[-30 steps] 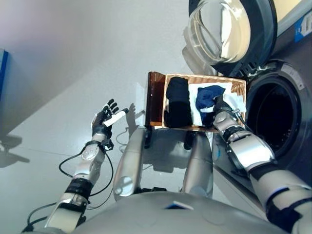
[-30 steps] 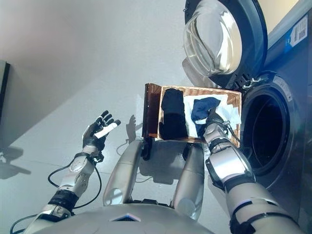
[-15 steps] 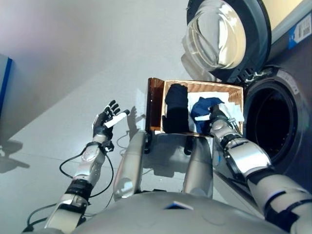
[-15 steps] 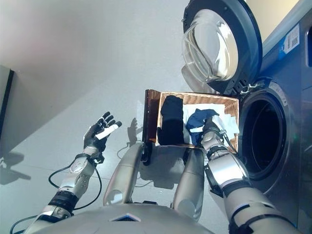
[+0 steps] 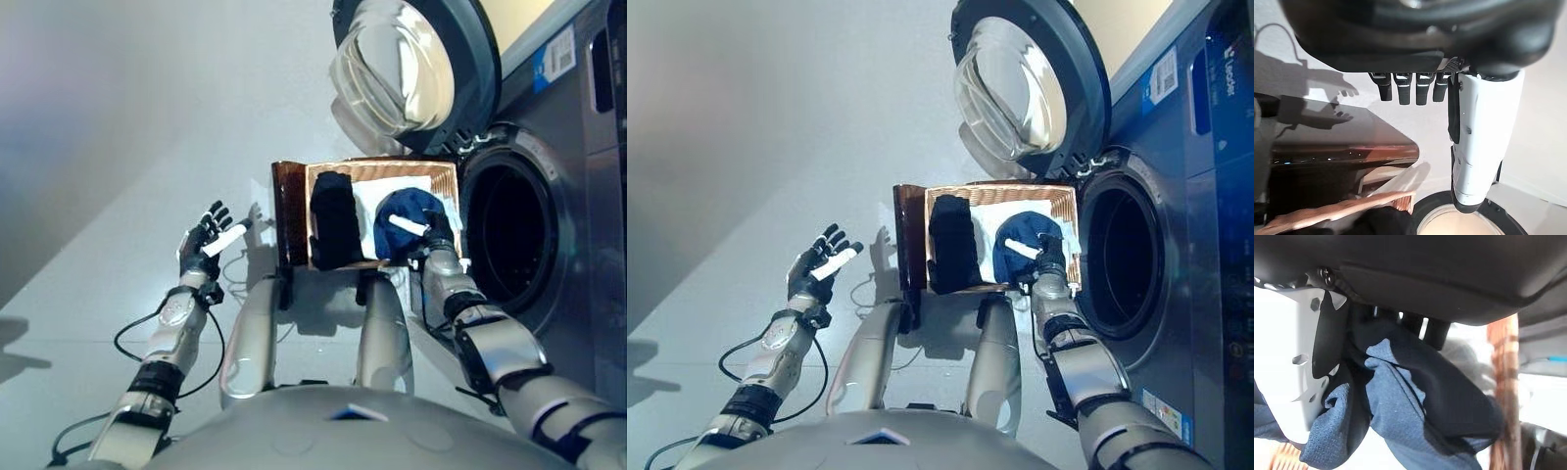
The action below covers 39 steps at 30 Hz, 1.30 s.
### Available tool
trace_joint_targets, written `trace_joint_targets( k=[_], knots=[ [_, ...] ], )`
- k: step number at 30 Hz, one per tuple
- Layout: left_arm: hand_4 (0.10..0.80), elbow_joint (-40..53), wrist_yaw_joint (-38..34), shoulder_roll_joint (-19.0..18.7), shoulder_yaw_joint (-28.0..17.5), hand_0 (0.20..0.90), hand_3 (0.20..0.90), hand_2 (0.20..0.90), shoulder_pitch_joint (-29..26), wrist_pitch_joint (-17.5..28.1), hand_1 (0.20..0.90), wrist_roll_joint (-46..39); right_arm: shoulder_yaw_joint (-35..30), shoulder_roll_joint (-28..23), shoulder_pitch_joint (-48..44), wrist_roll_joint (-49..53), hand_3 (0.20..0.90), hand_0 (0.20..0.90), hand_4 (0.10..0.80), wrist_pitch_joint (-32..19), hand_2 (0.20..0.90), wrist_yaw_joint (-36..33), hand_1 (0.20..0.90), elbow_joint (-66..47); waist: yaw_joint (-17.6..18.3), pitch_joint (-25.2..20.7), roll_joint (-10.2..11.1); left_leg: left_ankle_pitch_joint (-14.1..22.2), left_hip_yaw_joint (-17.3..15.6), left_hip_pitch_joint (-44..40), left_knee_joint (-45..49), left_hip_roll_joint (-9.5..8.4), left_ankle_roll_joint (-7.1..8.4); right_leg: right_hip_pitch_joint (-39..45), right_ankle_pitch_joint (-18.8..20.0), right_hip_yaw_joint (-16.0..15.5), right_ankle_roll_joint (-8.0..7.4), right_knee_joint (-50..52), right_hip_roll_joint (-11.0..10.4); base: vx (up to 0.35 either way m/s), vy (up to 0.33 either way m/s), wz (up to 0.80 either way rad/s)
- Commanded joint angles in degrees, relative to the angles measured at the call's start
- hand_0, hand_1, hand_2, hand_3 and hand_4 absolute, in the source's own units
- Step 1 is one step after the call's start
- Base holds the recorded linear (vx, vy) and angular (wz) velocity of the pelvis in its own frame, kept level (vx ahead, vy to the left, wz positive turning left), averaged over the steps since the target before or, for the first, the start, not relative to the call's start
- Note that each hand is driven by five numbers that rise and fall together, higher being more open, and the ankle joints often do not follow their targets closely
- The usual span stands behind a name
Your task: Pick up the clothes and place them into the washing machine
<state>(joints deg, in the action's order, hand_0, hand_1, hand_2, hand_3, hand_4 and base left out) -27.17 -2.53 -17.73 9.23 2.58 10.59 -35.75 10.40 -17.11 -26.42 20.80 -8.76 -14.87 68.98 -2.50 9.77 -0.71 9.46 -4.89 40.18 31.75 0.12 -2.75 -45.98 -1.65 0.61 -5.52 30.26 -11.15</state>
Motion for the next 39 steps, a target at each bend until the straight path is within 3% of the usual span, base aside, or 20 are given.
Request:
trace_joint_targets(
  k=[1,4,6,9,11,17,25,39],
  knots=[
    [0.8,4.86,0.26,-1.47,-3.28,0.9,0.9,0.9,-0.69,5.76,0.9,-0.52,-2.41,-4.22,-1.45,2.43,0.2,0.2,0.3,-5.31,0.2,-0.15,0.2,-4.55,-0.2,0.11,-1.17,-2.73,1.1,-2.25,-6.26,-1.06,1.74,4.43,-1.1,-0.75,0.48,-3.14,-0.65,0.041,-0.037,-0.05],
    [0.8,4.62,0.34,-0.93,-3.44,0.9,0.9,0.9,-0.7,6.14,0.9,-0.66,-5.66,-4.01,0.41,7.85,0.2,0.2,0.3,-7.41,0.2,0.51,0.2,-7.12,0.15,-0.06,-1.41,-3.67,1.21,-3.64,-8.65,-1.09,2.07,5.61,-0.6,-0.96,0.28,-4.87,-0.67,0.022,-0.018,-0.01],
    [0.8,3.49,0.32,-0.25,-3.2,0.9,0.9,0.9,-1.24,6.42,0.9,-0.97,-11.35,-2.97,1.54,18.3,0.2,0.2,0.3,-10.32,0.2,2.49,0.2,-6.98,0.58,-0.05,-1.88,-4.37,1.38,-5.01,-10.5,-1.19,2.49,7.0,-0.14,-1.14,0.06,-6.46,-0.8,0.041,-0.026,-0.01],
    [0.8,3.36,0.33,0.14,-2.9,0.9,0.9,0.9,-1.31,6.59,0.9,-1.3,-14.88,-2.19,1.53,25.19,0.2,0.2,0.3,-11.84,0.2,3.82,0.2,-6.12,0.7,-0.17,-2.31,-4.79,1.41,-5.96,-11.91,-1.15,2.61,7.68,-0.03,-1.28,-0.03,-7.26,-0.83,0.02,-0.005,-0.02],
    [0.8,2.69,0.79,0.87,-2.29,0.9,0.9,0.9,-1.61,6.53,0.9,-2.26,-20.08,-0.32,1.26,38.23,0.2,0.2,0.3,-14.01,0.2,7.45,0.2,-5.43,0.89,-0.55,-2.8,-5.47,1.48,-7.59,-14.18,-1.0,2.96,8.99,0.23,-1.57,-0.34,-8.82,-0.84,0.048,-0.018,0.03],
    [0.8,3.01,1.47,2.02,-0.79,0.9,0.9,0.9,-1.64,6.13,0.9,-4.29,-25.97,3.14,1.27,56.55,0.2,0.2,0.3,-15.81,0.2,13.36,0.2,-6.15,1.09,-0.9,-3.62,-6.22,1.75,-9.66,-16.44,-0.88,3.39,10.84,0.56,-1.71,-0.63,-10.36,-0.81,0.035,-0.011,-0.03],
    [0.8,2.85,1.29,2.49,0.37,0.9,0.9,0.9,-1.73,6.34,0.9,-4.66,-25.44,2.91,1.33,55.87,0.2,0.2,0.3,-16.53,0.2,12.26,0.2,-5.8,1.56,-0.86,-4.12,-4.83,1.97,-7.47,-12.68,-0.54,3.63,9.54,-0.64,-1.7,-0.27,-7.73,-0.74,0.0,-0.002,0.0],
    [0.8,4.47,-0.07,1.94,0.78,0.9,0.9,0.9,-0.89,6.22,0.9,-5.51,-32.97,5.13,-4.05,68.71,0.2,0.2,0.3,-22.27,0.2,11.79,0.2,-5.63,1.28,0.78,-4.63,1.1,1.73,-0.68,1.37,1.14,3.71,3.93,-6.03,-1.17,1.13,4.14,-0.09,-0.009,-0.003,0.02]
  ],
)
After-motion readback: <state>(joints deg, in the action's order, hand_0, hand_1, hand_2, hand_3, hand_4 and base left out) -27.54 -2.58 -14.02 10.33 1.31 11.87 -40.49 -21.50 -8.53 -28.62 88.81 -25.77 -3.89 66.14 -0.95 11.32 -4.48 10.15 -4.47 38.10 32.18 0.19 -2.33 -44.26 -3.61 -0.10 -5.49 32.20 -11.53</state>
